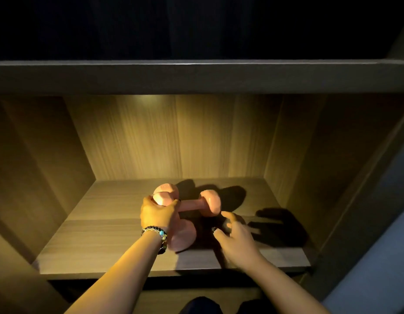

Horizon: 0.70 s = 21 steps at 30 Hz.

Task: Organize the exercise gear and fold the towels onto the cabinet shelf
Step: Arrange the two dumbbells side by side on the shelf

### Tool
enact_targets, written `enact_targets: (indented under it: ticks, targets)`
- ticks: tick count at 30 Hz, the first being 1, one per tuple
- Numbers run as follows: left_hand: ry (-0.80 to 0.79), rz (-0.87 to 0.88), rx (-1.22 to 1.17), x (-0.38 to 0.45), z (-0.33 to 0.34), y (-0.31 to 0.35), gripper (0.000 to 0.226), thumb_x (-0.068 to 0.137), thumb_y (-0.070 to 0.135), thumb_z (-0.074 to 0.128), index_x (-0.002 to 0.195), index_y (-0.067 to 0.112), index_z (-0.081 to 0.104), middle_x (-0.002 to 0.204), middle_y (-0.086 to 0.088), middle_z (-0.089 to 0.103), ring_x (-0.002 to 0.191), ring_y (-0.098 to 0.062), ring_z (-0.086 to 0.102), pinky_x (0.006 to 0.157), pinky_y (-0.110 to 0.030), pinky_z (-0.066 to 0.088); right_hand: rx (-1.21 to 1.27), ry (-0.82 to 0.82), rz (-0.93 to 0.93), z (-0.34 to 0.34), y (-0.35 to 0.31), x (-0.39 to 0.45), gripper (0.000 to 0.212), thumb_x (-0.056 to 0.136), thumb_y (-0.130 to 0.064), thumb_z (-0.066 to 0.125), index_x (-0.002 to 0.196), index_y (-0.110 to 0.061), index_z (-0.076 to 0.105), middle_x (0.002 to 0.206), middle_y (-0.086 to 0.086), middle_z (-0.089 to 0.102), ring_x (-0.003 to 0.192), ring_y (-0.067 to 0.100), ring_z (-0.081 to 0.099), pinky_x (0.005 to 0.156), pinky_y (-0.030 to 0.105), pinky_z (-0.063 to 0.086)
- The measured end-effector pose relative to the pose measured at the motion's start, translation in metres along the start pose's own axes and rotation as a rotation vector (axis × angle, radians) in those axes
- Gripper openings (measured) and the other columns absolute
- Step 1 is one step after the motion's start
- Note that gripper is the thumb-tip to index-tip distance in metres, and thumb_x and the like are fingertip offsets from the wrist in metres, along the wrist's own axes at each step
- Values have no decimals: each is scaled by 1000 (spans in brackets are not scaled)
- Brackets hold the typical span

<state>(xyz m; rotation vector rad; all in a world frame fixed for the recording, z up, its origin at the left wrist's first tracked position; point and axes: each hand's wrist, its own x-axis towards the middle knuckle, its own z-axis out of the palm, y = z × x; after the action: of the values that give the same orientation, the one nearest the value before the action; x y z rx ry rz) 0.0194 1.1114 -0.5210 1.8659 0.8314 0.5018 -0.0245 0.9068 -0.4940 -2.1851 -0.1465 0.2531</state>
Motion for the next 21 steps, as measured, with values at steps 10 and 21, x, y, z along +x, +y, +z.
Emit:
enact_targets:
  ticks: [10,21]
  targets:
    - [94,54,-409,-63,-15,14,65,60,22,83,114,21,47,116,-9,56,106,-28,56,87,-38,48,631,-2,229,8,-14,5,10,99,-20,50,101,-18,59,113,10,63,103,21,61,92,34,50]
    - [-213,279,-389,-145,-12,3,73,57,14,88,114,33,47,111,12,48,97,-1,55,70,-15,49,1499,18,556,16,-5,15,26,103,-28,41,122,-11,44,107,20,62,95,30,64,78,44,54]
